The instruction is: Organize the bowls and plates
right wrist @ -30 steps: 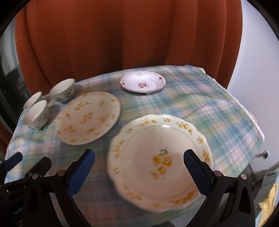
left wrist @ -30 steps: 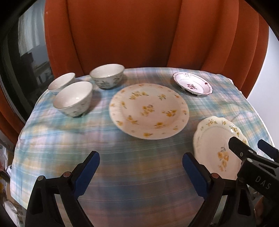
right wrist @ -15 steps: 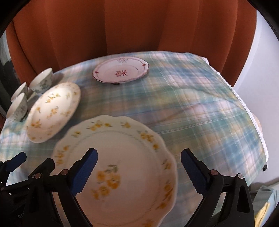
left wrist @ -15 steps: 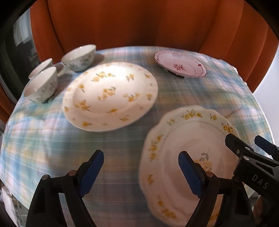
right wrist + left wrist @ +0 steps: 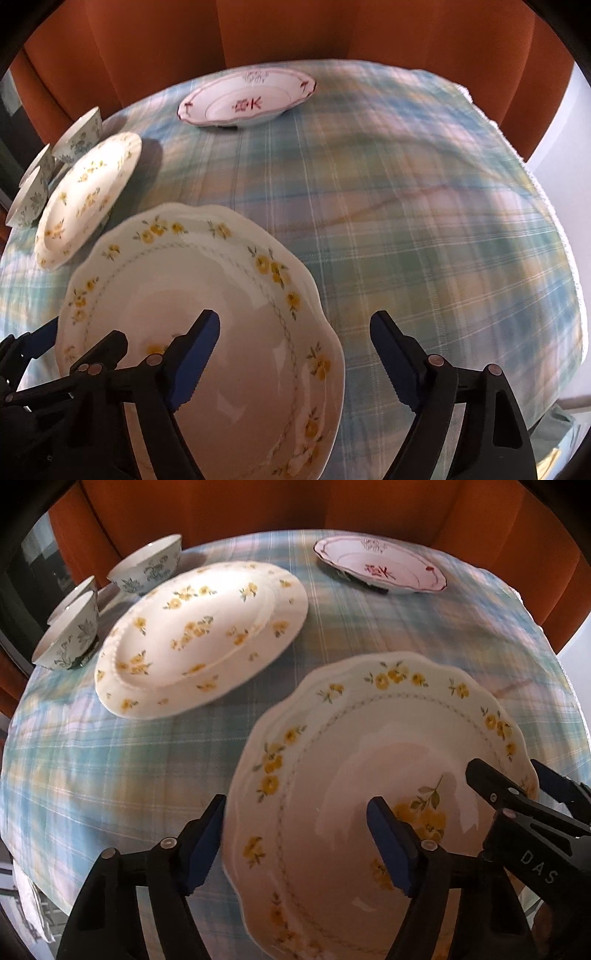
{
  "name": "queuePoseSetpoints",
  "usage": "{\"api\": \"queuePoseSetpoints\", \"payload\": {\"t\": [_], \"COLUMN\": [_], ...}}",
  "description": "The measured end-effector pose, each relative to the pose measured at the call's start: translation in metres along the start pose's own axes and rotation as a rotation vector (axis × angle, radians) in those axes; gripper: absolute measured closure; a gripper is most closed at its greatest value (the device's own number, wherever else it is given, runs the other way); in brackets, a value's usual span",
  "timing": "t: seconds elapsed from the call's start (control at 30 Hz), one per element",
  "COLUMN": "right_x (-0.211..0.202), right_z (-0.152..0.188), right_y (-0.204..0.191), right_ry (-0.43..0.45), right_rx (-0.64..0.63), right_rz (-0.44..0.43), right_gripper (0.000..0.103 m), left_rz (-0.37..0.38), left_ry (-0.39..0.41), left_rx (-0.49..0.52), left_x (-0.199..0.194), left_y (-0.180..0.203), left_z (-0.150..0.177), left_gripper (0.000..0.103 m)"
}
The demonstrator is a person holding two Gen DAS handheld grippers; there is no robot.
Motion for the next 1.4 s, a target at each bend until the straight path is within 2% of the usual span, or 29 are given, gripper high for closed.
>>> {"api": "queuePoseSetpoints", "payload": {"t": [0.17,0.27,0.6,0.8,1.07,1.4], "right_x": [0.009,0.008,0.004,-0.014,-0.042,-0.068], "right_z": [0.001,0.001,0.000,0.000,0.003,0.011], "right_y": [-0.006,-0.009,-0.012,-0.019,-0.054,-0.142], "right_ry": [-0.040,-0.033,-0.058,-0.020,0.020,0.043], "right_rx": [-0.013,-0.018,-0.012,0.002,0.054,0.068], "right_rz": [-0.054,-0.065,-0.028,0.004,0.048,0.058], "right_gripper": [0.029,0.036,0.036,0.035,0.035,0.035], "left_rz": [-0.016,-0.014,-0.019,0.002,0.037,0.037], "left_ry": [-0.010,-0.017,-0.052,-0.009,0.029,0.052], "left_rx": [-0.025,-0.038,-0.037,0.016,0.069,0.073], "left_x": [0.002,0.003,-0.001,-0.021,-0.045,-0.068], "left_y": [0.000,0.000,-0.002,-0.013,-0.058,-0.143], "left_z": [0.000,-0.002,-0.001,-0.004,-0.008,-0.005], "left_gripper": [0.027,0.027,0.029,0.029,0.030,0.030]}}
Point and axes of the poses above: each gripper's, at about its wrist camera, not at the fingertips, and x roughly the way its jaws point, y to its right, z to its underside, the point moved 7 cm from there along x, roughly the way its jaws point, and after that the axes turned 7 degrees about z, right-handed, at the moved point
